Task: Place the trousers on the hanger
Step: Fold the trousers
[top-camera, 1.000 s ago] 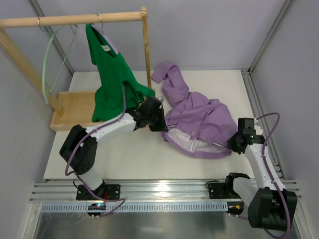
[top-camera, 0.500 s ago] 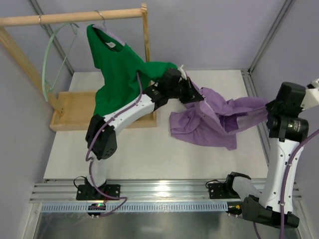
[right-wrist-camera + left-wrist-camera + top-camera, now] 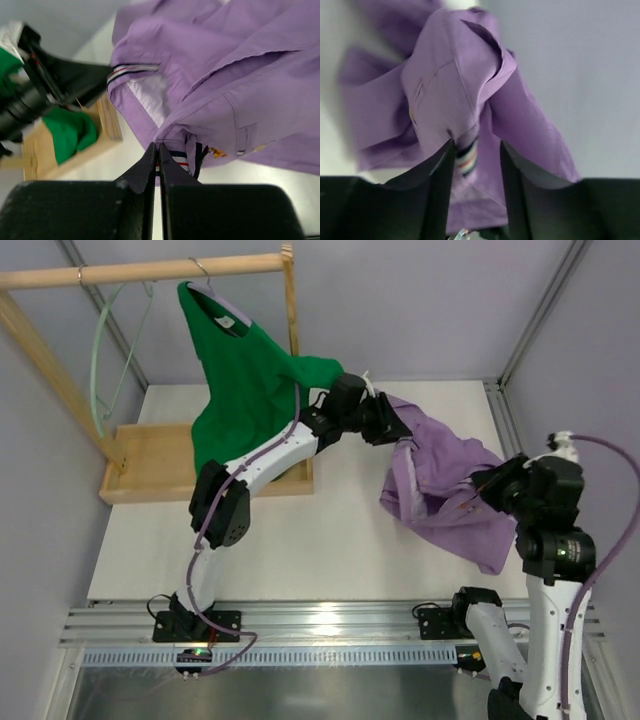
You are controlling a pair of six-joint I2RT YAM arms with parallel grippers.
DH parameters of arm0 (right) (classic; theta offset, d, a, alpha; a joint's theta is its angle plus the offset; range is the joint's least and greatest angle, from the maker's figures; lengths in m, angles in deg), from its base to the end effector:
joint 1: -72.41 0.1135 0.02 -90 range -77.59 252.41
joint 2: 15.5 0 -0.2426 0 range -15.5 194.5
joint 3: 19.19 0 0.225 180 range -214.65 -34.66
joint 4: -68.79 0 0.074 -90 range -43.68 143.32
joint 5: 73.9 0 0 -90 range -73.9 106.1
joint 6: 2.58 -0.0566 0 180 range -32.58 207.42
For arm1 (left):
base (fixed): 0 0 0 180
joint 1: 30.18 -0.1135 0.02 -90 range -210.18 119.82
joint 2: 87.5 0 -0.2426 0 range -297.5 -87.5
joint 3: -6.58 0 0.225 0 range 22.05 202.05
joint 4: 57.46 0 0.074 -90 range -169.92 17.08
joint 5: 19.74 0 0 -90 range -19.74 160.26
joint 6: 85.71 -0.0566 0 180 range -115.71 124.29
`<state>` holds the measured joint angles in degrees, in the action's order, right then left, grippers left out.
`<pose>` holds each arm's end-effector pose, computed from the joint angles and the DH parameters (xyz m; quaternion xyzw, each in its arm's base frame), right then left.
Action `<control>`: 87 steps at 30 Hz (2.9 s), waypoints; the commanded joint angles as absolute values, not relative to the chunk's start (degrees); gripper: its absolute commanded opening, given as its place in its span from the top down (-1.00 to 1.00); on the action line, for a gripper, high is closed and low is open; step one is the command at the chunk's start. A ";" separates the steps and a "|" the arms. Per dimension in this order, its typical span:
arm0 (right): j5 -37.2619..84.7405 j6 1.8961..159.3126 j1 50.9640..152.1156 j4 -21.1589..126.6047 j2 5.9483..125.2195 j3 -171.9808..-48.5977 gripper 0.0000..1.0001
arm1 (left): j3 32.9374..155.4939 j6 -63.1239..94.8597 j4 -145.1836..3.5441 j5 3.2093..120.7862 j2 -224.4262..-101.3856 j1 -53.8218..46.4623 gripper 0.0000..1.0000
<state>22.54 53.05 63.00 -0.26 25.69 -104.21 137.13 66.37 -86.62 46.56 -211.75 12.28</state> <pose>0.1170 -0.0130 0.3736 0.2864 0.7935 0.1619 0.5119 0.3507 -0.3517 0.2898 -0.0270 0.8229 -0.5327 0.1958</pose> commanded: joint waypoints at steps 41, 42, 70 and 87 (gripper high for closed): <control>0.98 71.86 96.49 22.38 66.57 -89.85 0.09 | 76.98 60.28 -86.98 66.66 -169.94 27.65 -0.57; 0.55 72.21 96.76 23.25 67.55 -89.76 0.07 | 76.98 59.58 -87.60 66.57 -169.59 27.65 -0.57; -5.35 69.58 97.46 21.24 78.29 -92.31 0.93 | 73.90 58.08 -90.15 71.14 -162.82 26.77 -0.57; 20.04 70.46 99.30 12.44 61.50 -93.03 0.93 | 75.83 56.41 -93.75 76.32 -160.80 26.69 -0.58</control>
